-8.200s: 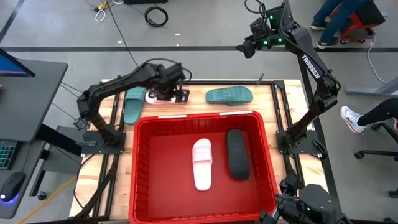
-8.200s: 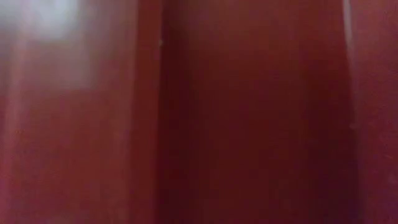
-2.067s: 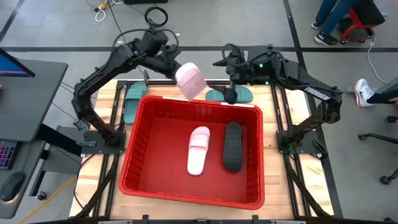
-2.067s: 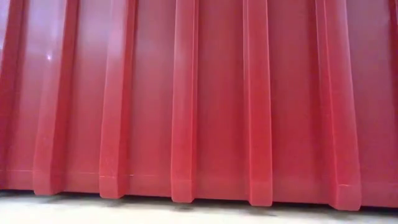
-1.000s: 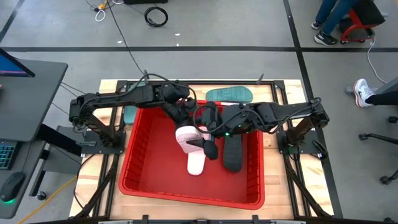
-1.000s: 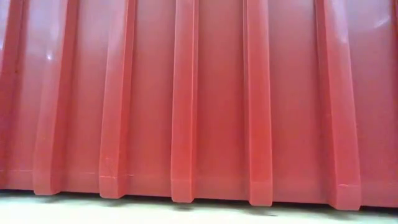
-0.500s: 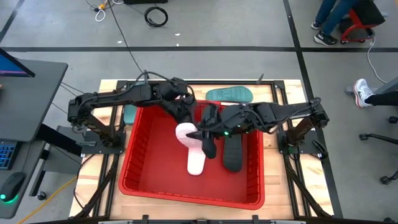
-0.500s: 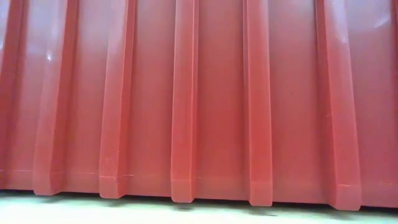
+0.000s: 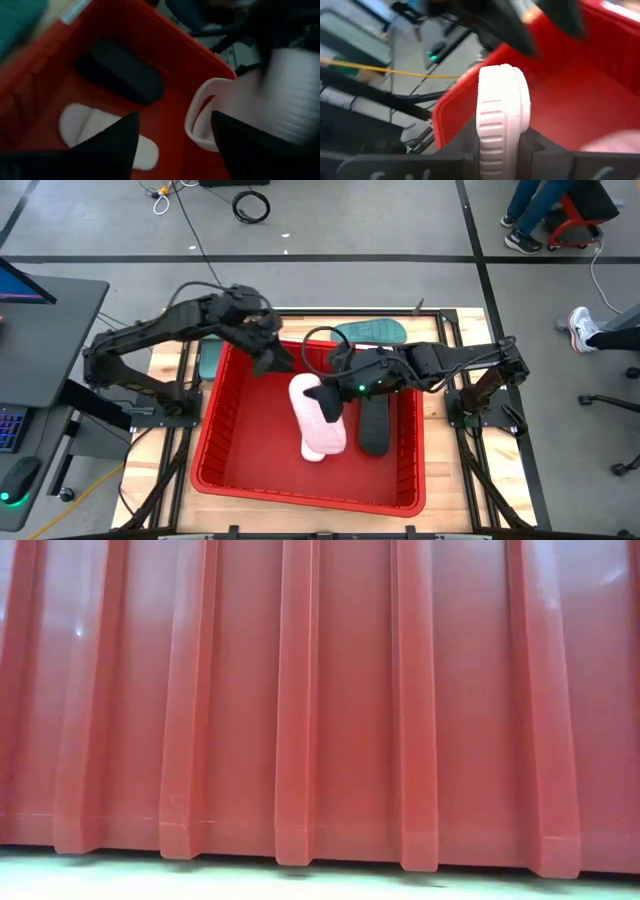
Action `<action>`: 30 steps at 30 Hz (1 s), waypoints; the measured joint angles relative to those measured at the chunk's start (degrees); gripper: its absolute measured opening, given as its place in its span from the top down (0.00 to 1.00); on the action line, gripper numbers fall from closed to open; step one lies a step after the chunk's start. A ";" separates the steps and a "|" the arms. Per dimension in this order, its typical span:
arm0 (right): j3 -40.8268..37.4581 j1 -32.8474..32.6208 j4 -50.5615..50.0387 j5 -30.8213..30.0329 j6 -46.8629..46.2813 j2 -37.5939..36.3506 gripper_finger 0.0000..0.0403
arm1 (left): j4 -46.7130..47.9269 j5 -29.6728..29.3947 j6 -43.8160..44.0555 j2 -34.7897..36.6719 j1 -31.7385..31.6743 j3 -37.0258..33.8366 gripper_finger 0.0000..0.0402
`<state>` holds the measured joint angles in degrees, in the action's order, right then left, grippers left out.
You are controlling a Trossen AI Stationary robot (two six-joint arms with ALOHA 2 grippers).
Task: Pick and place slides into bin
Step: Stack the pink slide on top of the pink slide in the red bin
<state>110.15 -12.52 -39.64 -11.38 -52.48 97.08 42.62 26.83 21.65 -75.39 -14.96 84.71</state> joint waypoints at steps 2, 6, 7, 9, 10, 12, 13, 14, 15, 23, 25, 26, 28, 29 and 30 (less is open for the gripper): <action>0.00 0.17 -2.27 -0.79 -3.99 0.01 0.83 | 2.18 -3.25 -1.34 2.69 0.00 0.00 0.34; -0.68 1.62 -6.08 0.79 -12.29 1.80 0.84 | 5.92 -11.85 -4.21 6.62 0.89 0.02 0.32; -1.58 2.05 -6.12 1.20 -13.61 2.11 0.84 | 6.60 -13.68 -4.78 7.26 1.34 0.02 0.32; -4.83 2.77 -4.29 1.29 -16.45 2.58 0.84 | 8.32 -16.45 -5.41 8.14 2.39 0.02 0.33; -7.03 3.12 -2.28 1.31 -17.94 2.59 0.84 | 9.43 -17.93 -5.40 8.47 2.95 0.02 0.34; -12.39 3.61 4.56 1.24 -20.03 1.68 0.84 | 11.50 -21.12 -5.04 8.78 4.43 0.00 0.35; -15.26 3.80 8.36 1.34 -21.28 1.07 0.84 | 12.22 -22.67 -4.40 8.82 5.30 0.00 0.36; -18.03 3.87 11.82 1.52 -22.88 0.61 0.84 | 13.04 -24.27 -4.25 8.80 6.18 0.02 0.36; -20.62 3.86 15.27 1.81 -24.53 0.33 0.84 | 13.78 -25.54 -4.05 8.76 6.98 0.00 0.37; -35.93 4.90 32.43 0.49 -33.64 0.24 0.84 | 13.41 -28.65 -2.54 8.74 12.27 -0.02 0.37; -38.20 5.73 34.43 -0.58 -34.65 0.24 0.84 | 13.41 -28.79 -2.33 8.71 12.74 -0.02 0.37; -39.26 6.26 35.65 -0.72 -34.75 0.24 0.84 | 13.42 -29.05 -2.15 8.71 12.92 -0.02 0.38; -40.87 7.21 37.06 -0.67 -34.92 0.24 0.84 | 13.46 -29.61 -1.26 8.71 13.03 -0.02 0.38; -41.47 7.56 37.25 -0.67 -34.98 0.20 0.84 | 13.48 -29.64 -1.23 8.71 13.03 -0.02 0.39; -42.17 7.85 37.44 -0.69 -35.16 0.20 0.84 | 13.52 -29.65 -1.13 8.71 13.03 -0.02 0.39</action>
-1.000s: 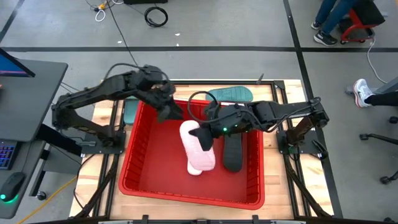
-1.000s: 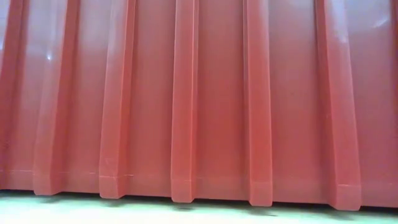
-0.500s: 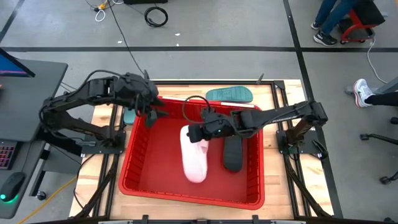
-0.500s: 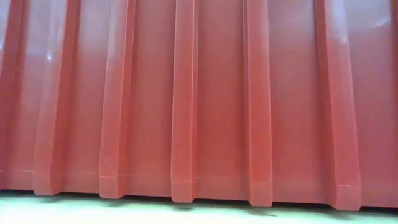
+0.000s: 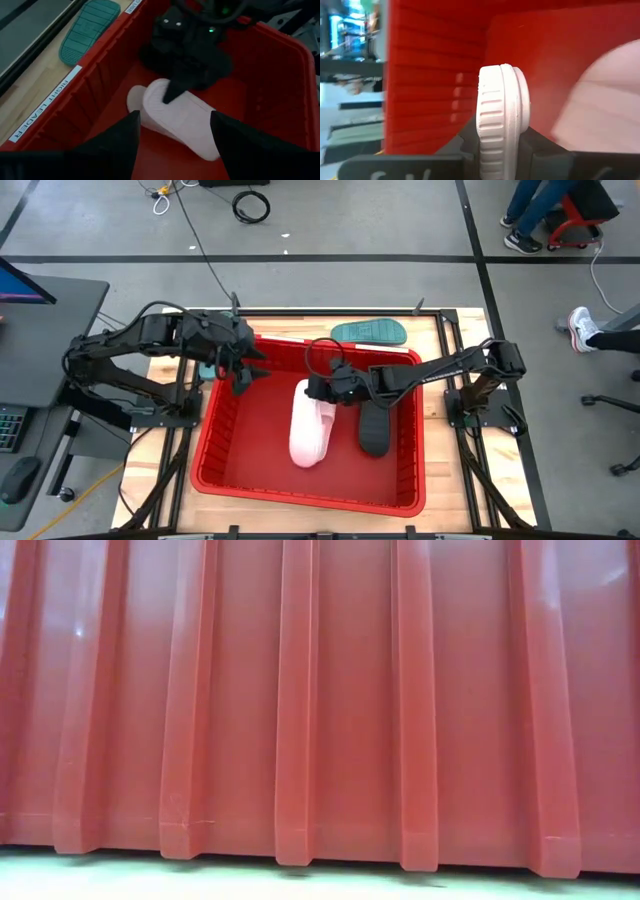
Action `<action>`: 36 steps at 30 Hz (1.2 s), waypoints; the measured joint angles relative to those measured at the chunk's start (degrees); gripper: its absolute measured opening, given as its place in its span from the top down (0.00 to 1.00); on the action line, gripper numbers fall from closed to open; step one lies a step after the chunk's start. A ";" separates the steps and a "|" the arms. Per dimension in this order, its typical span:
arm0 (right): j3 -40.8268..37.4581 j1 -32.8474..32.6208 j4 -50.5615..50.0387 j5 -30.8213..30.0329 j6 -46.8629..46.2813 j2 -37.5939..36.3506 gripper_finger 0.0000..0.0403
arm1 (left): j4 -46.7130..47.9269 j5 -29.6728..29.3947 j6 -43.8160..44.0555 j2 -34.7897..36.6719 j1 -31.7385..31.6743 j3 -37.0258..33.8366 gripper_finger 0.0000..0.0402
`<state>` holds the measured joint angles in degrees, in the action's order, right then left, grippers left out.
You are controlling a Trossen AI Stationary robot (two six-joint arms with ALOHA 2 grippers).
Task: Pick and place slides into bin
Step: Stack the pink slide on top of the pink slide in the red bin
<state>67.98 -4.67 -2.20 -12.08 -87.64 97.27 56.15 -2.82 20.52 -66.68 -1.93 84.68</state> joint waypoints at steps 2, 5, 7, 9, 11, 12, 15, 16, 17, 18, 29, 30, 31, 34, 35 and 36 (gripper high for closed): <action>-1.17 0.60 -0.40 0.63 -0.74 0.00 0.84 | 0.42 -0.02 1.06 -0.12 0.00 0.00 0.39; -2.47 1.39 -0.20 2.61 -0.80 0.00 0.84 | 1.12 0.00 1.87 -0.96 0.00 -0.04 0.39; -3.30 1.85 -0.10 2.81 -0.82 -0.02 0.84 | 1.81 -0.01 1.83 -1.54 0.00 -0.06 0.38; -3.83 2.55 -0.60 3.35 -0.85 -0.02 0.84 | 1.60 -0.01 1.81 -2.16 0.00 0.02 0.37; -4.04 3.16 -0.14 3.65 -0.85 0.09 0.84 | 2.18 -0.03 1.48 -2.90 0.00 -0.11 0.37; -4.17 3.40 0.23 3.58 -0.80 0.16 0.84 | 1.76 -0.05 1.39 -3.28 0.00 -0.05 0.37; -4.52 4.31 0.12 3.77 0.72 0.49 0.83 | 1.72 -0.11 1.76 -3.79 0.00 -0.09 0.38; -4.50 4.65 0.31 3.93 1.38 0.67 0.82 | 1.31 -0.12 1.89 -4.28 0.00 -0.01 0.38; -4.47 4.93 0.42 4.03 2.08 0.76 0.82 | 0.86 -0.14 2.10 -4.57 0.00 0.08 0.38; -4.47 5.19 0.34 4.14 2.75 0.79 0.81 | 1.11 -0.14 2.24 -4.86 0.00 0.02 0.38; -4.41 5.46 -4.34 0.76 12.69 1.31 0.64 | 1.24 -0.56 2.46 -5.72 0.00 -0.04 0.33; -4.41 5.51 -4.37 0.65 14.89 1.31 0.61 | 1.24 -0.56 2.48 -5.73 -0.02 -0.04 0.33; -4.41 5.61 -4.44 0.61 17.09 1.31 0.58 | 1.24 -0.57 2.48 -5.73 0.00 -0.04 0.33; -4.41 5.69 -4.93 -0.84 22.02 1.31 0.47 | 1.29 -1.33 2.87 -5.73 0.00 -0.04 0.33; -4.41 5.69 -4.82 -1.14 23.53 1.31 0.43 | 1.31 -1.56 2.90 -5.73 -0.01 -0.04 0.33; -4.41 5.69 -4.78 -1.36 25.06 1.31 0.40 | 1.36 -1.77 2.90 -5.73 0.00 -0.04 0.33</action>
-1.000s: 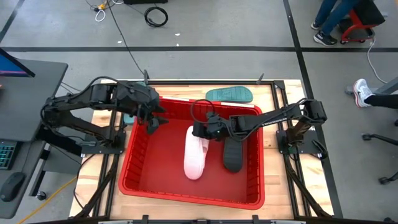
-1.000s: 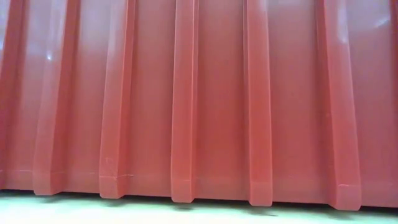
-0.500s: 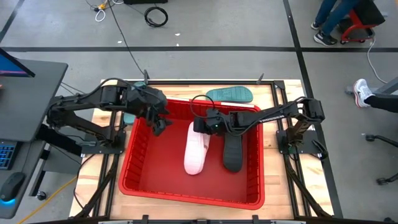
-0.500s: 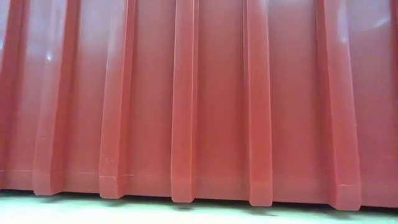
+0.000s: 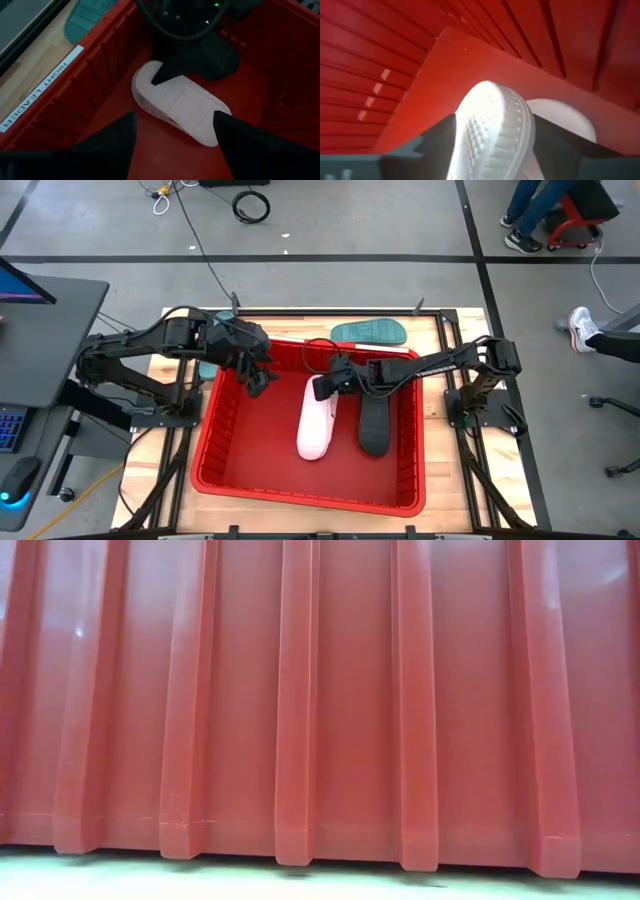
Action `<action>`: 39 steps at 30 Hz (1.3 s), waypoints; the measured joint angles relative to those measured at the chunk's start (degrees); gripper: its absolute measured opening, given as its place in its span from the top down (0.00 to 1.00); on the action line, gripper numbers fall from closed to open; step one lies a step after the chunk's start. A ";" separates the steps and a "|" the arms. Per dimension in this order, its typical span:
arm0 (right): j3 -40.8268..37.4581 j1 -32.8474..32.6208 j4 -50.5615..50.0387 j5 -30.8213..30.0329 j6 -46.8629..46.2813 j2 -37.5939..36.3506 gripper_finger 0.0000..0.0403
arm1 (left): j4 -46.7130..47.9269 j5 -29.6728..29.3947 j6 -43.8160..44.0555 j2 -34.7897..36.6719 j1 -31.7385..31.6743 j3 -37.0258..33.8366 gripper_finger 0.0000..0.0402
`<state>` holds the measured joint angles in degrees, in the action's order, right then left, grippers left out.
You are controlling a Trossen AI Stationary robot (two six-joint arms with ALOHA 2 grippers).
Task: Pick and place slides into bin
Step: Stack the pink slide on top of the pink slide in the red bin
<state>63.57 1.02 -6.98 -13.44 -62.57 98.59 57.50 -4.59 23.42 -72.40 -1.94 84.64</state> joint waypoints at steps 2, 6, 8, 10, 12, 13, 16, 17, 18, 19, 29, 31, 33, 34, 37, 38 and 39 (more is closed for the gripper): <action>0.00 0.11 -0.15 0.00 2.75 0.00 0.33 | 0.17 -0.37 0.00 0.00 -0.02 0.00 0.33; 0.14 0.11 -2.05 1.98 8.41 -0.02 0.20 | 0.17 -0.70 0.02 0.00 -0.02 0.00 0.33; 1.47 0.11 -5.98 2.20 11.20 -0.04 0.15 | 0.17 -0.73 0.00 0.00 -0.02 0.00 0.33; 3.50 0.11 -10.23 2.28 14.77 -0.11 0.11 | 0.17 -0.71 0.02 0.00 -0.02 0.00 0.33; 5.66 0.11 -14.63 1.83 18.20 -0.18 0.08 | 0.17 -0.73 0.00 0.00 -0.02 0.00 0.33; 6.52 0.12 -16.25 1.60 19.42 -0.20 0.07 | 0.17 -0.75 0.00 0.00 -0.02 0.00 0.33; 9.00 0.41 -20.36 1.47 21.38 -0.17 0.05 | 0.17 -1.58 0.01 0.00 -0.02 0.00 0.33; 10.12 0.52 -21.84 1.71 21.67 -0.17 0.05 | 0.17 -1.68 0.00 0.00 -0.02 0.00 0.33; 11.25 0.56 -23.39 1.91 22.09 -0.17 0.05 | 0.17 -1.72 0.00 0.00 -0.02 0.00 0.33; 12.33 0.57 -24.70 2.01 22.60 -0.17 0.05 | 0.17 -1.78 0.00 0.00 -0.02 0.00 0.33; 19.35 -4.25 -30.90 4.53 43.19 -0.31 0.06 | 0.19 -2.29 -0.08 0.00 -0.02 0.00 0.35; 18.35 -6.11 -29.34 5.55 48.29 -0.24 0.06 | 0.26 -2.97 -0.48 0.00 -0.02 0.00 0.36; 16.62 -7.60 -27.34 6.82 51.91 0.01 0.06 | 0.29 -3.11 -1.55 0.00 -0.02 0.00 0.37; 15.42 -8.13 -26.07 7.52 53.72 0.09 0.06 | 0.30 -3.11 -2.33 0.00 -0.02 0.00 0.37; 10.38 -8.73 -20.70 7.65 56.08 0.11 0.06 | 0.28 -3.11 -4.34 0.02 -0.02 0.00 0.39; 8.95 -8.59 -19.49 6.87 55.98 0.11 0.06 | 0.27 -3.09 -4.54 0.02 -0.02 0.00 0.39; 7.68 -8.35 -18.93 5.83 55.72 0.11 0.06 | 0.27 -3.10 -4.57 0.02 -0.02 0.00 0.40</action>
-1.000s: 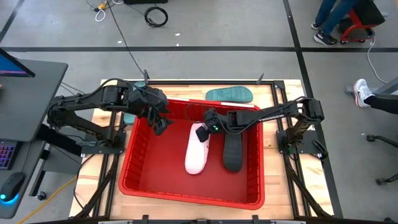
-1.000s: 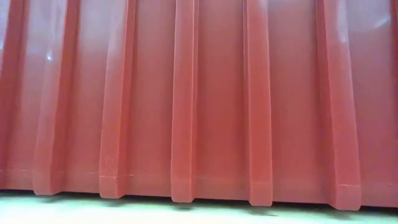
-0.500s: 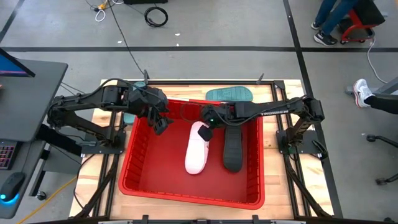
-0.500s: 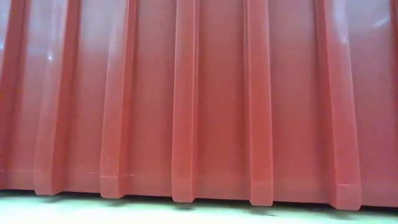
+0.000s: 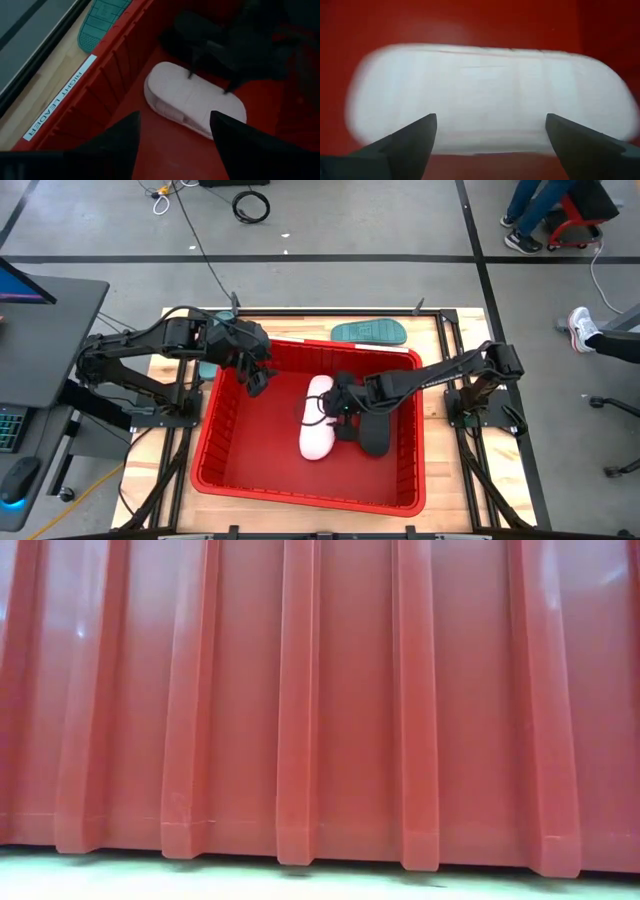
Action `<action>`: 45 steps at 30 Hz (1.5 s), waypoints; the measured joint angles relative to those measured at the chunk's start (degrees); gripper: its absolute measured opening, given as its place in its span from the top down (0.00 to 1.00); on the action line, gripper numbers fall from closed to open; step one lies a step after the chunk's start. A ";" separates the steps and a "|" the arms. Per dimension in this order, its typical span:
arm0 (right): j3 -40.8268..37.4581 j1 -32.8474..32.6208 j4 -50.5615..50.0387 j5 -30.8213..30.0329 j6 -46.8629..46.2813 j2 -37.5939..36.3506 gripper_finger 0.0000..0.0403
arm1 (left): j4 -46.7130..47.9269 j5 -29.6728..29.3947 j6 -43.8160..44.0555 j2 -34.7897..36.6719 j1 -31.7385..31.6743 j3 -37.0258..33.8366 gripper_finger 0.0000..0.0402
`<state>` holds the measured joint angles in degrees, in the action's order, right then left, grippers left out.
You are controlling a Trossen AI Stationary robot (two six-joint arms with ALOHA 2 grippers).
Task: Pick and place slides into bin
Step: Stack the pink slide on top of the pink slide in the red bin, then put the right green slide into the red bin
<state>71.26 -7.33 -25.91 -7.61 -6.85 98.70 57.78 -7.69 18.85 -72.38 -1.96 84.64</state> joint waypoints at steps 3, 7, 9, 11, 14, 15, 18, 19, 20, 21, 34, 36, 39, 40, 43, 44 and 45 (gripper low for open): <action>-2.84 1.06 1.81 -3.05 -0.56 0.00 0.06 | -0.32 -0.01 0.02 0.00 -0.11 0.00 0.40; -4.00 2.06 3.43 -4.03 -0.64 0.00 0.07 | -0.87 -0.01 0.06 0.00 -0.11 0.00 0.41; -3.49 2.11 3.45 -4.19 -0.71 0.00 0.07 | -0.94 -0.01 0.46 0.01 -0.11 0.00 0.40; -2.84 2.14 3.93 -4.51 -0.63 0.02 0.07 | -0.99 0.01 1.48 0.01 -0.11 0.00 0.41; -1.45 2.16 3.85 -4.53 -1.09 -0.09 0.07 | -1.05 0.01 1.84 0.00 -0.11 0.00 0.42; -0.73 2.14 3.68 -4.49 -1.45 -0.16 0.07 | -1.05 0.01 2.01 0.00 -0.11 0.00 0.42; 2.68 2.05 1.70 -4.42 -3.53 -0.99 0.07 | -1.03 0.00 2.43 0.02 -0.11 0.00 0.42; 4.30 2.05 0.68 -4.31 -4.09 -1.38 0.07 | -1.10 0.01 2.43 0.02 -0.11 0.00 0.42; 6.22 2.03 -0.97 -4.28 -4.63 -1.59 0.07 | -1.16 0.01 2.46 0.02 -0.11 0.00 0.42; 8.48 2.04 -2.86 -4.29 -5.04 -1.71 0.07 | -1.37 0.01 2.58 0.02 -0.11 0.00 0.42; 33.04 15.02 -24.54 -5.46 -15.70 -2.03 0.13 | -6.10 0.03 2.56 0.04 -0.11 0.00 0.43; 34.18 18.60 -26.20 -5.46 -18.11 -2.07 0.14 | -7.78 0.01 2.01 0.04 -0.12 0.00 0.43; 34.30 23.92 -28.82 -5.35 -19.99 -2.07 0.16 | -11.82 0.03 -1.04 0.04 -0.63 0.00 0.45; 34.30 25.58 -29.91 -5.33 -20.18 -2.03 0.17 | -13.45 0.01 -2.06 0.04 -0.96 0.00 0.45; 33.49 30.21 -31.10 -5.28 -20.31 -2.06 0.19 | -18.01 0.01 -5.05 0.04 -2.62 0.02 0.47; 33.03 31.61 -31.14 -5.06 -20.62 -2.08 0.19 | -19.46 0.00 -6.77 0.04 -3.29 0.02 0.47; 32.46 33.08 -31.20 -4.66 -20.76 -2.08 0.20 | -20.91 -0.03 -8.62 0.04 -4.00 0.02 0.48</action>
<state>103.72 25.75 -57.12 -12.27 -27.61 96.62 36.87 -7.73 10.23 -72.34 -5.96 84.66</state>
